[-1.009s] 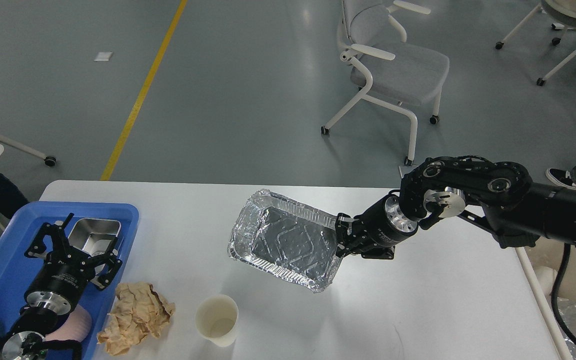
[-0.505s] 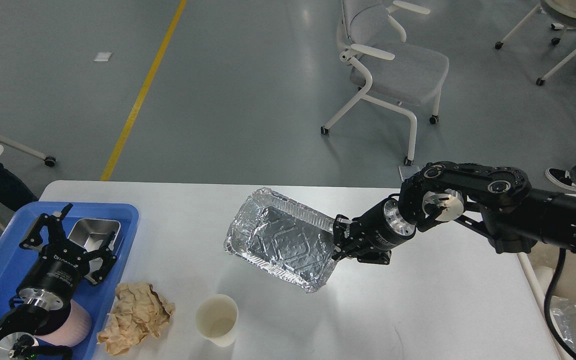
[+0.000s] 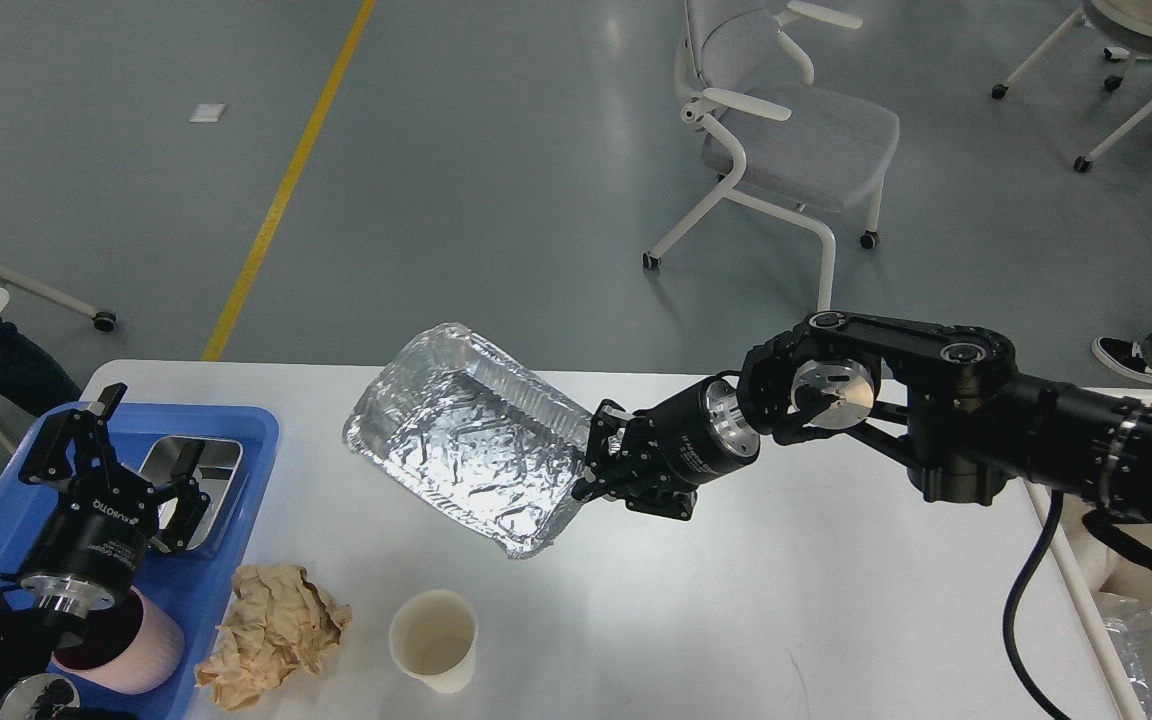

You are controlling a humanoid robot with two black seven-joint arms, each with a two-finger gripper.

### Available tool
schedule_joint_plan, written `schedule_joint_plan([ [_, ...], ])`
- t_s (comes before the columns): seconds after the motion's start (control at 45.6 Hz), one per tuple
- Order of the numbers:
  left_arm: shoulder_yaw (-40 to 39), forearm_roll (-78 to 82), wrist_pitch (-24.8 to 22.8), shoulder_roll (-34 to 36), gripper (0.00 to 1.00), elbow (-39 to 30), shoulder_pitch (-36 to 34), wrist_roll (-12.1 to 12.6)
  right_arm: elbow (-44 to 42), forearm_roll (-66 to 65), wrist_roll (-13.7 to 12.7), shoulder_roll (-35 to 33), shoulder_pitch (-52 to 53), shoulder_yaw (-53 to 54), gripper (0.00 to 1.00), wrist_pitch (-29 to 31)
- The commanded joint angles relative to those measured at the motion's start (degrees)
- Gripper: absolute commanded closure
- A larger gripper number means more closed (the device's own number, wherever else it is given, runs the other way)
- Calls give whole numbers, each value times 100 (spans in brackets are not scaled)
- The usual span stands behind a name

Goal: Tidy desktop

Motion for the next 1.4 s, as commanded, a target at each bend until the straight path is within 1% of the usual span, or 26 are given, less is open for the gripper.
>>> schedule_joint_plan([
  [0.0, 4, 13, 31, 95, 3, 27, 9, 24, -46, -3, -9, 59, 20, -33, 100, -19],
  [0.11, 4, 31, 31, 236, 3, 63, -17, 32, -72, -38, -10, 50, 28, -59, 100, -10],
  [0.219, 4, 215, -39, 455, 3, 63, 18, -11, -81, -56, -10, 33, -15, -77, 100, -10],
  [0.307, 4, 444, -57, 412, 3, 63, 27, -73, -116, -65, -10, 15, -42, -77, 100, -19],
  [0.439, 4, 461, -144, 385, 3, 54, 10, -99, -116, -100, -10, -11, -50, -77, 100, -19],
  [0.549, 4, 479, -382, 420, 3, 54, 1, -73, -125, -135, -1, -55, -86, -86, 100, -19],
  [0.658, 30, 505, -382, 473, 3, 80, 9, -29, -134, -144, -1, -90, -95, -86, 100, -19],
  [0.856, 434, 646, -364, 543, 4, 160, -34, -20, -152, -355, -1, -99, -130, -103, 100, -27],
  [0.944, 758, 734, -347, 885, 5, 46, -17, 15, -152, -372, -1, -99, -138, -103, 100, -27],
  [1.009, 1154, 734, -329, 1289, 7, 19, -69, 111, -160, -381, -1, -99, -156, -103, 100, -27],
  [1.097, 1532, 725, -233, 1764, 10, -34, -210, 304, -160, -390, 8, -108, -156, -103, 100, -27],
  [1.251, 1674, 725, -180, 2406, 10, -218, -272, 910, -160, -469, 8, -108, -165, -103, 100, -36],
  [1.339, 1674, 725, -171, 2854, 11, -437, -254, 1157, -160, -513, 8, -99, -191, -103, 100, -36],
  [1.383, 1691, 725, -162, 3100, 11, -604, -245, 1236, -160, -539, 17, -90, -200, -103, 100, -36],
])
